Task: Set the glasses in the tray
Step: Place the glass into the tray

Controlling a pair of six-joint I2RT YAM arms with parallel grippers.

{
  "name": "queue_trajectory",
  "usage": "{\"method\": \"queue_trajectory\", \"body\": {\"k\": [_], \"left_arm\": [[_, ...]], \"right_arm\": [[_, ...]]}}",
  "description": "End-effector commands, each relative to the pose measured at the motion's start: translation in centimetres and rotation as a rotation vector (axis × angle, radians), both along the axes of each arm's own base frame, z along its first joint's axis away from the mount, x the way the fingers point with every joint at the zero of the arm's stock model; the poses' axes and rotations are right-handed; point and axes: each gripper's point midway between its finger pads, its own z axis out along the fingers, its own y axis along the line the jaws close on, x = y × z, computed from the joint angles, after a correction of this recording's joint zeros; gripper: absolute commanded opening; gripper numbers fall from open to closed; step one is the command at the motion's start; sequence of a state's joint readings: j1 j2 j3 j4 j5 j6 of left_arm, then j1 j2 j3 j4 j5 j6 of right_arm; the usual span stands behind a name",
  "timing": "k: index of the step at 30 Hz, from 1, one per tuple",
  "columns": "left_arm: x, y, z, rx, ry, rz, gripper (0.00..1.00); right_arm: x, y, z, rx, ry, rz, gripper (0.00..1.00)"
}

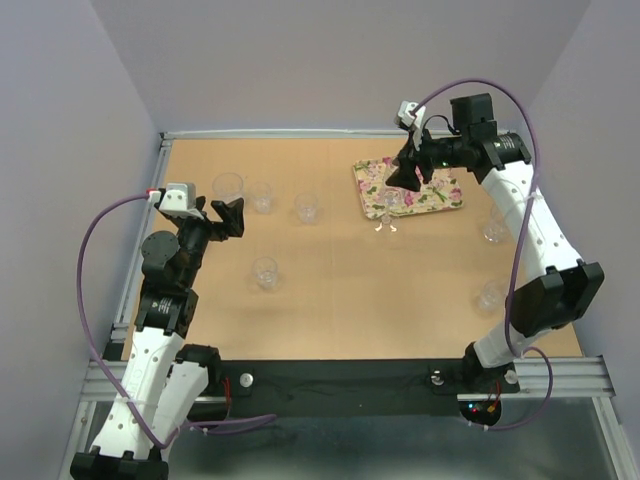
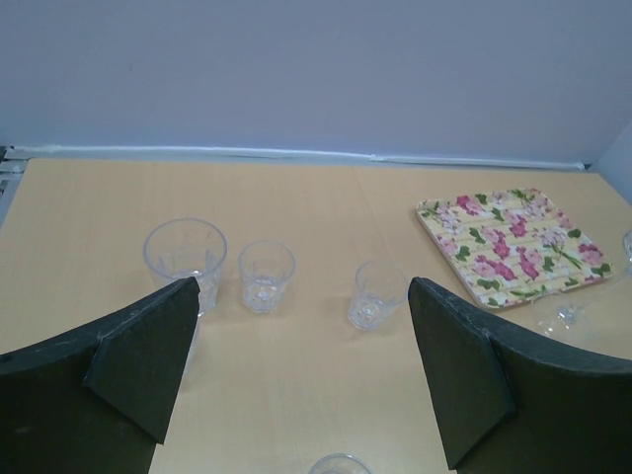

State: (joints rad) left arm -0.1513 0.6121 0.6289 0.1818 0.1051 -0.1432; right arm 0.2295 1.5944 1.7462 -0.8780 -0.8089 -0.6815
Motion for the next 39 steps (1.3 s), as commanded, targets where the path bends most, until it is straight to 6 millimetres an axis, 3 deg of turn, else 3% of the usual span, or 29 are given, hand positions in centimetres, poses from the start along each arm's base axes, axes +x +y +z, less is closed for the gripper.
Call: {"method": "queue_trajectory", "body": {"k": [1,3,6,10,13,15,19,21,27,39], "left_arm": [[-0.1,-0.4,1.2,-0.008,-0.054,-0.017,0.99],[0.0,-0.3,1.0,-0.006,-0.050,-0.015,0.99],[0.1,-0.4,0.9,-0.003,-0.046,-0.015,0.99],[0.1,-0.2,0.7,0.004,-0.041,-0.005,0.99],[0.2,-0.1,0.7,0.006,-0.040,-0.002,0.99],[0.4,-0.1,0.4,0.009,-0.033,0.001,0.99],[0.6,-0.1,0.1,0.012,-0.021,0.000,0.99],[0.7,-0.1,0.0,0.016,-0.015,0.000,0.99],[1.1,-0.1,-0.5,0.023,-0.001,0.006,0.99],[1.4,-0.2,-1.1,0.029,0.018,0.002,0.99]], "right_arm": [[4.2,-1.1,3.7,0.028,-0.093,-0.153,0.37],[5.8,-1.5,3.5,0.023,-0.097,-0.194,0.37],[8.2,-2.6,4.8,0.036,-0.129,-0.268,0.37],[12.3,-5.0,5.2,0.047,-0.145,-0.382,0.38],[14.8,-7.0,4.3,0.036,-0.145,-0.440,0.38],[16.1,-8.1,5.1,0.050,-0.174,-0.469,0.38],[18.9,-11.3,4.4,0.065,-0.170,-0.559,0.39],[20.2,-11.9,3.9,0.069,-0.175,-0.582,0.39],[23.3,-14.5,2.4,0.063,-0.189,-0.668,0.41],[25.9,-17.0,1.0,0.079,-0.198,-0.742,0.42]]}}
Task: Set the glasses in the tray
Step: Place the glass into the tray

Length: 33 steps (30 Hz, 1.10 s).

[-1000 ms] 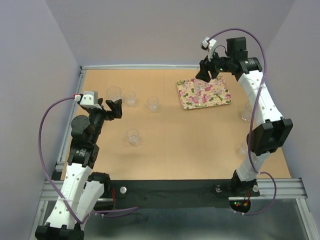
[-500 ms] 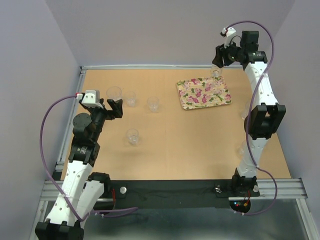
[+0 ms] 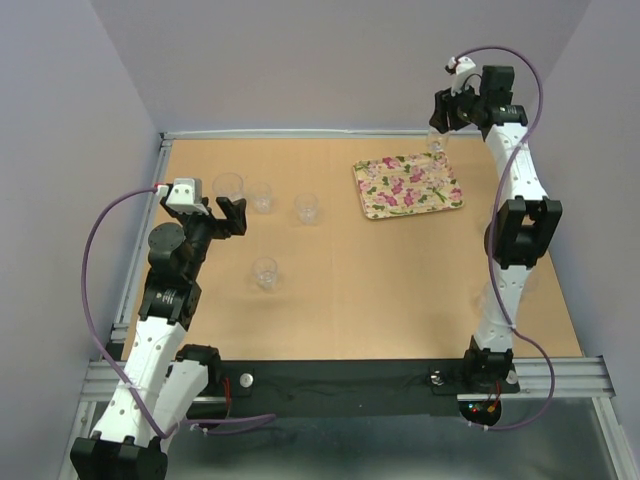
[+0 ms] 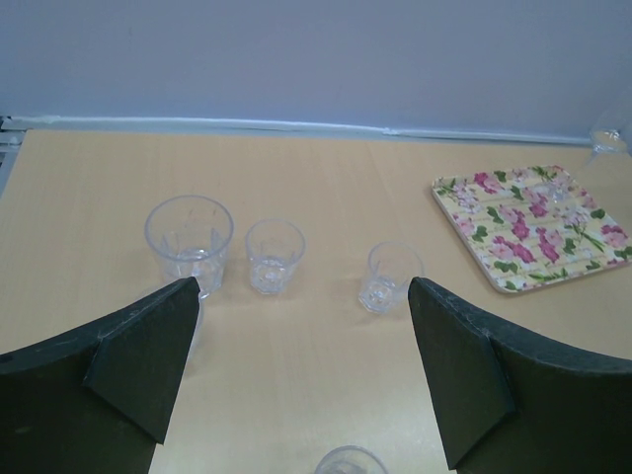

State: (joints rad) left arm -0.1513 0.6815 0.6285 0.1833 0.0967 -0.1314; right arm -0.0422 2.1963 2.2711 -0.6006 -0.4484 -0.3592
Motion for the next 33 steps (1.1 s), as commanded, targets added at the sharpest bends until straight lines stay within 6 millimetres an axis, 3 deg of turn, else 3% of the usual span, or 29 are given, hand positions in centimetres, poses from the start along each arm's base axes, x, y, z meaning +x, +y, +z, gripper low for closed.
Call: {"method": "queue_trajectory", "body": {"k": [1,11,16,23,27,33], "left_arm": [[0.1,-0.2,0.7,0.010,-0.044,-0.008,0.99],[0.2,-0.2,0.7,0.010,-0.041,-0.009,0.98],[0.2,-0.2,0.8,0.010,-0.044,-0.009,0.98],[0.1,-0.2,0.9,0.009,-0.049,-0.009,0.98],[0.1,-0.2,0.9,0.011,-0.049,-0.011,0.98],[0.0,-0.3,0.9,0.009,-0.049,-0.015,0.98]], "right_arm": [[1.9,-1.4,6.6,0.003,-0.204,-0.036,0.43],[2.8,-3.1,5.5,0.012,-0.197,-0.082,0.48],[2.8,-3.5,4.6,0.024,-0.176,-0.084,0.63],[2.8,-3.3,3.9,0.037,-0.160,-0.082,0.74],[2.8,-3.6,4.1,0.032,-0.162,-0.099,0.79],[2.2,-4.0,6.0,0.030,-0.194,-0.123,0.93]]}}
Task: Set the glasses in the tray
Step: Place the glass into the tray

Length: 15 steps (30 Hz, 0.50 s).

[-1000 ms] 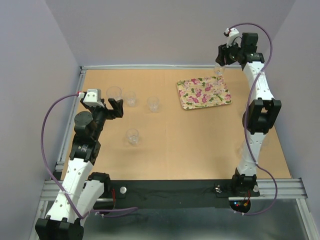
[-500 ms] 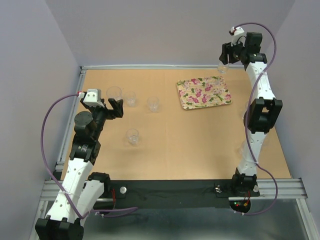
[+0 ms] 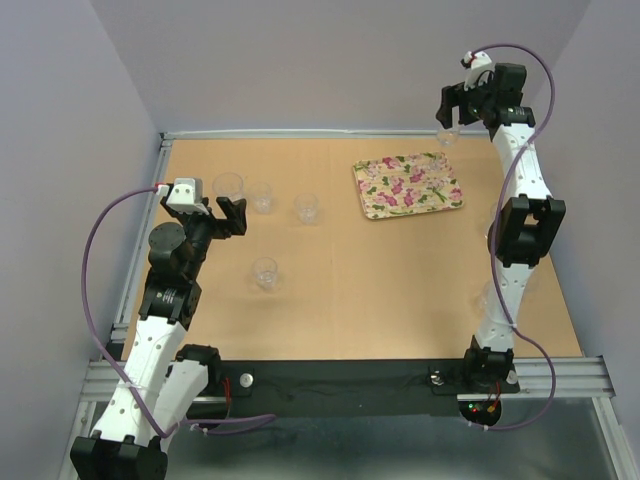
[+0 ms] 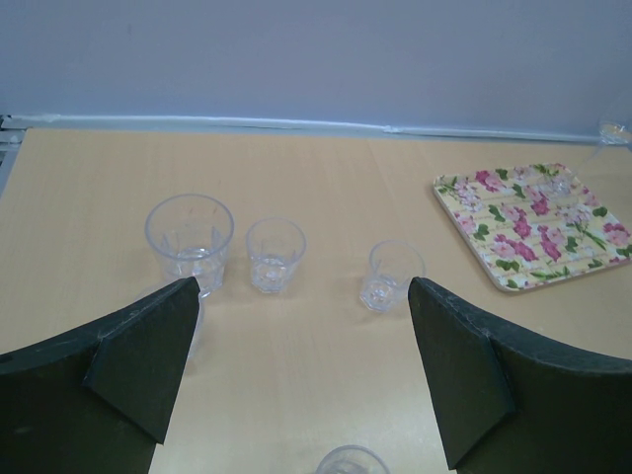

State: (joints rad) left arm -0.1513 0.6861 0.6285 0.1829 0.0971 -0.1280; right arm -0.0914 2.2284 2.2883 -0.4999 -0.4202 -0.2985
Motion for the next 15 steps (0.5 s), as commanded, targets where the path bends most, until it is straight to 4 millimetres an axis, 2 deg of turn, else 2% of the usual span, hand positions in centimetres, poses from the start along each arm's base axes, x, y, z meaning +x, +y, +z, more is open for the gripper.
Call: {"method": "queue_trajectory", "body": {"k": [1,3,8,9,14,15], "left_arm": [[-0.1,-0.3,1.0,0.005,-0.053,-0.017,0.98],[-0.1,-0.3,1.1,0.003,-0.056,-0.015,0.98],[-0.4,-0.5,1.4,0.001,-0.070,-0.029,0.98],[-0.4,-0.5,1.5,-0.001,-0.074,-0.030,0.98],[-0.6,-0.6,1.7,-0.001,-0.080,-0.038,0.98],[-0.6,-0.6,1.8,-0.003,-0.083,-0.038,0.98]], "right_arm": [[0.0,-0.6,5.6,-0.008,-0.135,-0.025,0.95],[-0.3,-0.7,6.1,-0.007,-0.144,-0.032,1.00],[-1.1,-0.9,7.5,-0.011,-0.163,-0.049,1.00],[-1.5,-0.9,8.4,-0.012,-0.177,-0.051,1.00],[-2.9,-1.2,9.5,-0.027,-0.190,-0.073,1.00],[-3.4,-1.3,10.4,-0.032,-0.204,-0.080,1.00]]}}
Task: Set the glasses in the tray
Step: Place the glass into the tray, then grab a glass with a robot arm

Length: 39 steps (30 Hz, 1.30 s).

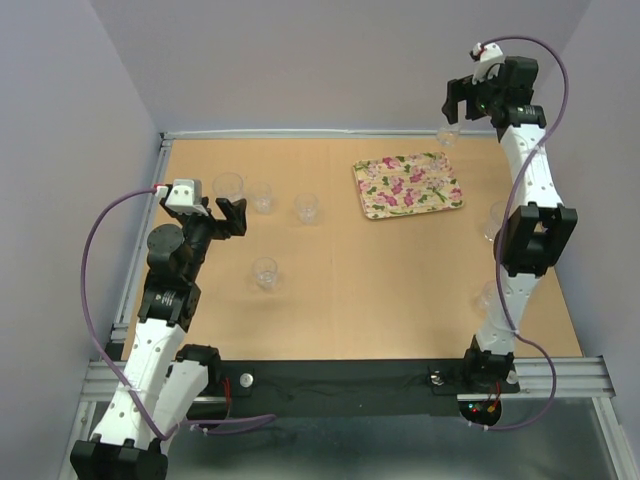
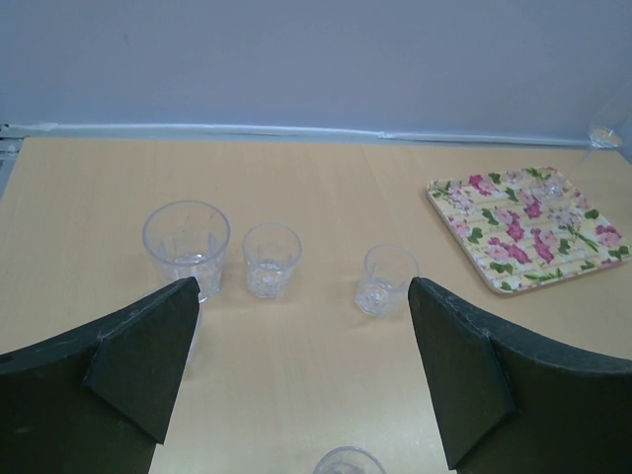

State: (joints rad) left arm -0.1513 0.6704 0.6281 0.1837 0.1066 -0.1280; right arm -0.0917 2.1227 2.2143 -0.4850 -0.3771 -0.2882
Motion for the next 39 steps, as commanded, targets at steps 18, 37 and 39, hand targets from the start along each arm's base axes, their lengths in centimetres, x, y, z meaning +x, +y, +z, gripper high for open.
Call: {"method": "queue_trajectory", "body": {"k": [18,37,39], "left_arm": [[-0.6,-0.5,1.9,-0.010,-0.084,-0.029,0.98],[0.3,-0.2,0.6,-0.004,-0.035,-0.001,0.98],[0.4,-0.1,0.5,-0.004,-0.029,0.006,0.98]], "right_arm": [[-17.9,5.4,5.1,0.013,-0.107,0.277,1.00],[-31.1,10.5,-7.8,0.176,0.081,0.547,1.00],[-31.6,10.5,-8.9,0.168,0.085,0.554,1.00]]}}
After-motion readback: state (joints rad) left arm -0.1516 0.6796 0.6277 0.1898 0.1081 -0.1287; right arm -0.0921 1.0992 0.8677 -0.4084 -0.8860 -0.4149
